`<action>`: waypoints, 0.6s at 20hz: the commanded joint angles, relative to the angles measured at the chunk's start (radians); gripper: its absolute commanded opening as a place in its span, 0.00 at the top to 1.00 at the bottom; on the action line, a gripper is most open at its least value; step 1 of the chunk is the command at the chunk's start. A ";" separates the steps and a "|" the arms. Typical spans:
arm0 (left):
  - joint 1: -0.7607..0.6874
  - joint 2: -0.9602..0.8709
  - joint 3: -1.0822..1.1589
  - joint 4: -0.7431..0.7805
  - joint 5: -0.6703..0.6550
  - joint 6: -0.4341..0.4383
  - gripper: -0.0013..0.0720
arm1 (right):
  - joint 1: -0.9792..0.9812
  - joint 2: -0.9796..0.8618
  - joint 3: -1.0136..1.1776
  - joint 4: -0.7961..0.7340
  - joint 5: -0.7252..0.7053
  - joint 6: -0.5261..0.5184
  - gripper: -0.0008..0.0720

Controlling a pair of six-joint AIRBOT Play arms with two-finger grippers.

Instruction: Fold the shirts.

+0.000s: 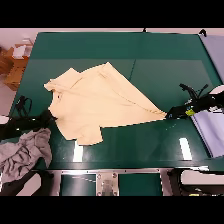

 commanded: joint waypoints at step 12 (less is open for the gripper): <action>0.000 0.001 0.239 -0.210 -0.355 0.043 0.95 | 0.112 0.034 0.161 0.366 0.135 0.011 0.97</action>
